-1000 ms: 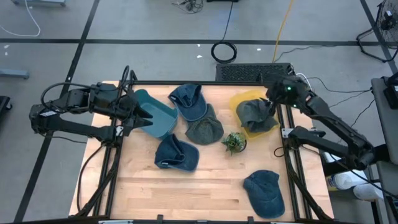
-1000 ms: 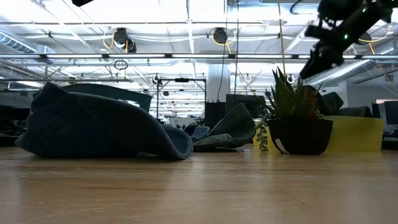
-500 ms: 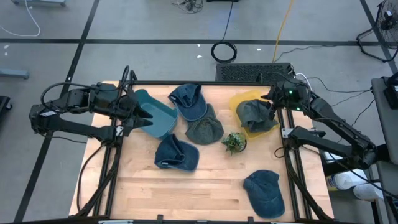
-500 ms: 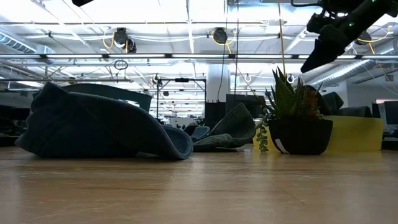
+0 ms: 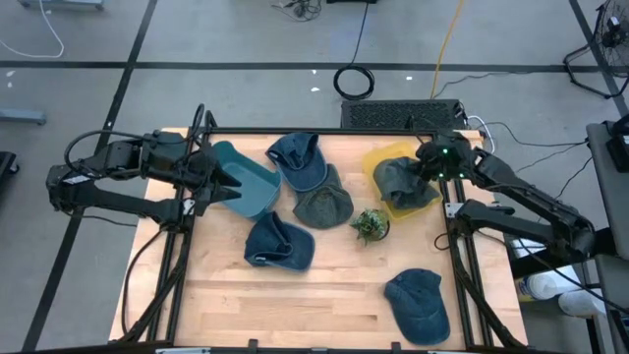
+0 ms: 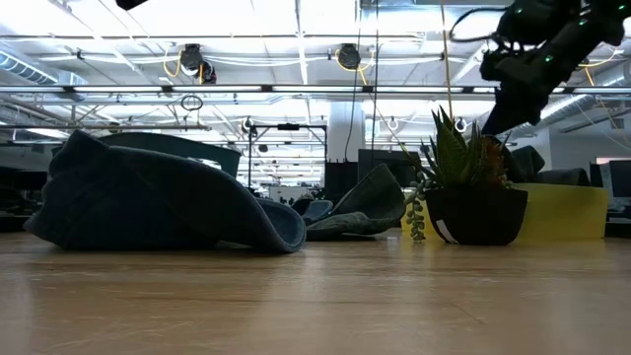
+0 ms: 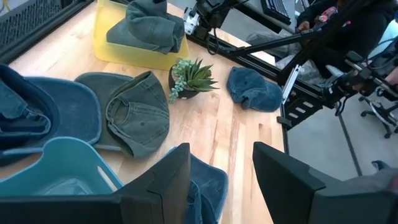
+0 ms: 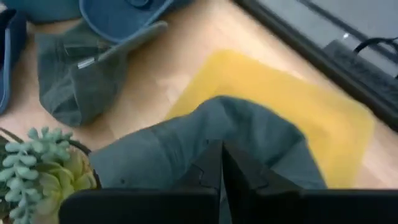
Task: Pick & Place hat
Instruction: Put the bottom gray cap into the yellow bin
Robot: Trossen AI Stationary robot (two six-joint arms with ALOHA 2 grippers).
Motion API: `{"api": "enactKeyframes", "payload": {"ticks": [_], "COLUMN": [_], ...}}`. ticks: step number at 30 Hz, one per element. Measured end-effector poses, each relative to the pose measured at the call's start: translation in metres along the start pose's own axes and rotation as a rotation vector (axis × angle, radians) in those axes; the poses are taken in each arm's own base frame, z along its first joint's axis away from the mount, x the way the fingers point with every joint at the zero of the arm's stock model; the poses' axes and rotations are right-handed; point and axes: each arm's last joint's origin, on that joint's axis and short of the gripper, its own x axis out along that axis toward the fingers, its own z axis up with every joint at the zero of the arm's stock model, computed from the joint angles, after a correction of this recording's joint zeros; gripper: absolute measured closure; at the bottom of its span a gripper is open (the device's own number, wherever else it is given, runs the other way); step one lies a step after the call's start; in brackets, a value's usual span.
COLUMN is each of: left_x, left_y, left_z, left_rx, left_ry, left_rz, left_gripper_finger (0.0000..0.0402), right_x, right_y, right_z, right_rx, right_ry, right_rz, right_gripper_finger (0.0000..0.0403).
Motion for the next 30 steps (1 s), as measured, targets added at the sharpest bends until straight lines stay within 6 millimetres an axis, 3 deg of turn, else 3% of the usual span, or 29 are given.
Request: {"api": "enactKeyframes", "payload": {"ticks": [20,25,30], "left_x": [0.0,0.0,0.0], "left_y": [0.0,0.0,0.002], "left_z": [0.0,0.0,0.001], "left_rx": [0.061,0.109,0.166], "left_ry": [0.0,0.0,-0.01], "left_rz": [0.001,0.0,0.028], "left_gripper_finger": [0.0217,0.0217,0.0217], "right_x": [0.09,0.088,0.067], "right_y": [0.005,0.005,0.006], "right_z": [-0.016,-0.011,0.005], "right_rx": [0.001,0.051,0.061], "right_ry": [0.496,0.468,0.342], "right_rz": [0.074,0.06,-0.018], "right_gripper_finger": [0.0403,0.0403,0.0403]}}
